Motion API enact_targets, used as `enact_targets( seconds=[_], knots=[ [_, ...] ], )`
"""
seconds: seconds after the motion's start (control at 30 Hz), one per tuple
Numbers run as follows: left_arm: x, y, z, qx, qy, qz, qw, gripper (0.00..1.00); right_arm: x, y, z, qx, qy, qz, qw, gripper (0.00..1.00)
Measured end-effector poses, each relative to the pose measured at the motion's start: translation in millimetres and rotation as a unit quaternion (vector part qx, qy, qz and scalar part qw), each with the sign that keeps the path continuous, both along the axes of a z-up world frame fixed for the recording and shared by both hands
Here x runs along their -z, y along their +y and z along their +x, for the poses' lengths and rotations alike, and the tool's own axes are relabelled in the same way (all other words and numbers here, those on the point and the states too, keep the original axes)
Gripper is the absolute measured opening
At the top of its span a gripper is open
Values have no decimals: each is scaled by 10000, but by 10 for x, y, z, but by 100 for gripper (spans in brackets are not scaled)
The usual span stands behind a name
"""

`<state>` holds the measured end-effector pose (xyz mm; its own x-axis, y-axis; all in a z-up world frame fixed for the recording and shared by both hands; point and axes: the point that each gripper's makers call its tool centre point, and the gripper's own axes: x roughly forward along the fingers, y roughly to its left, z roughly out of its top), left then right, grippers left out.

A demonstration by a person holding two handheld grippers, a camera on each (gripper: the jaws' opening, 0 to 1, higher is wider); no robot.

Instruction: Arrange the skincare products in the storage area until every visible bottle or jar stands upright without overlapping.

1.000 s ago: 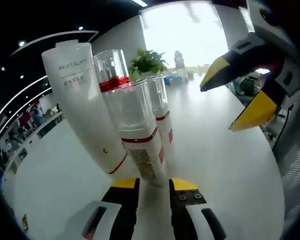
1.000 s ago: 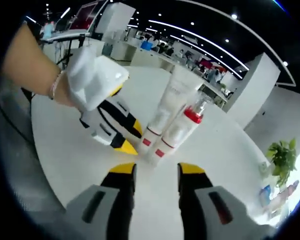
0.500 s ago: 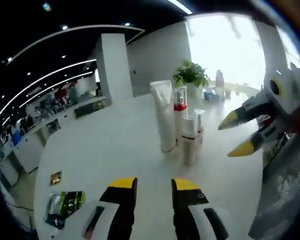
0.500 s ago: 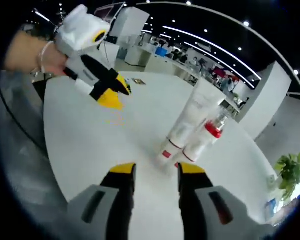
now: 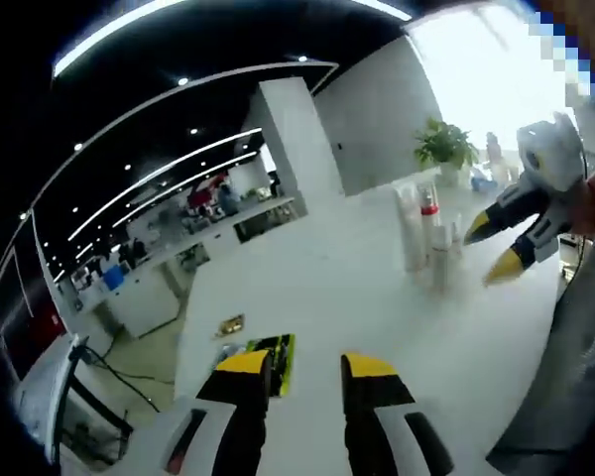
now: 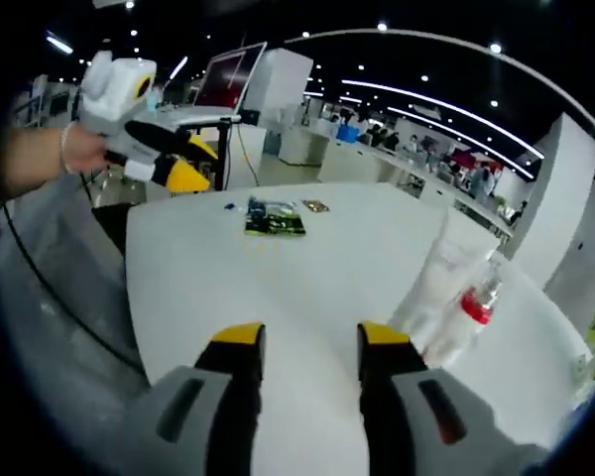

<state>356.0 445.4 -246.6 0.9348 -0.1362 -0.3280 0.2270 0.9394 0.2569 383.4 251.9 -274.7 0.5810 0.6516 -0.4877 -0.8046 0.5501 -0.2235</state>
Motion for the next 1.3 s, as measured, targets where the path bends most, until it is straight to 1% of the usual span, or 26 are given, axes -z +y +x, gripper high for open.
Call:
enact_targets(
  seconds=[0.03, 0.07, 0.13, 0.2, 0.27, 0.33, 0.37, 0.4, 0.43, 0.47, 0.5, 0.53, 0.6, 0.67, 0.7, 0.8, 0.97, 1.1, 1.2, 1.3],
  knots=[
    [26, 40, 16, -45, 27, -93, 9999, 29, -20, 39, 25, 55, 40, 87, 9999, 38],
    [38, 68, 38, -64, 90, -52, 9999, 29, -57, 109, 58, 152, 109, 262, 9995, 38],
    [34, 133, 90, -185, 78, 17, 9998, 29, -95, 221, 66, 247, 236, 520, 9981, 38],
    [31, 155, 114, -240, 68, 1, 9997, 29, -93, 296, 52, 277, 296, 602, 9974, 39],
    [57, 159, 103, -320, 106, 109, 9994, 29, -31, 386, -9, 301, 392, 665, 9966, 39],
    [79, 160, 83, -270, 103, 557, 9980, 29, 123, 468, -135, 158, 487, 533, 9973, 41],
    [95, 144, 75, -237, 124, 644, 9976, 29, 192, 478, -184, 85, 520, 431, 9977, 41],
    [124, 115, 72, -199, 164, 668, 9974, 29, 286, 486, -251, -52, 590, 241, 9980, 41],
    [139, 101, 67, -197, 179, 670, 9974, 30, 337, 481, -283, -130, 598, 96, 9981, 41],
    [150, 94, 67, -182, 202, 686, 9973, 30, 355, 483, -293, -169, 586, 37, 9981, 41],
    [156, 90, 62, -167, 220, 688, 9972, 30, 388, 495, -311, -296, 520, -105, 9982, 41],
    [159, 106, 59, -203, 239, 691, 9971, 31, 375, 522, -300, -387, 406, -112, 9984, 41],
    [173, 148, 49, -325, 300, 675, 9967, 32, 350, 536, -282, -422, 336, -102, 9985, 41],
    [171, 180, 43, -403, 303, 651, 9966, 32, 333, 535, -268, -377, 378, -21, 9986, 41],
    [165, 195, 43, -451, 296, 628, 9966, 32, 337, 537, -270, -342, 448, 41, 9984, 41],
    [163, 224, 39, -531, 284, 587, 9965, 33, 396, 550, -292, -340, 579, -8, 9977, 41],
    [157, 273, 36, -653, 260, 599, 9957, 34, 361, 591, -296, -308, 575, 101, 9978, 41],
    [171, 327, 34, -708, 273, 696, 9947, 36, 394, 615, -340, -362, 609, 43, 9975, 42],
    [163, 354, 32, -719, 233, 833, 9937, 36, 458, 627, -380, -408, 689, -50, 9968, 43],
    [165, 374, 26, -734, 226, 1014, 9919, 37, 465, 653, -399, -480, 706, -63, 9963, 43]
  ],
)
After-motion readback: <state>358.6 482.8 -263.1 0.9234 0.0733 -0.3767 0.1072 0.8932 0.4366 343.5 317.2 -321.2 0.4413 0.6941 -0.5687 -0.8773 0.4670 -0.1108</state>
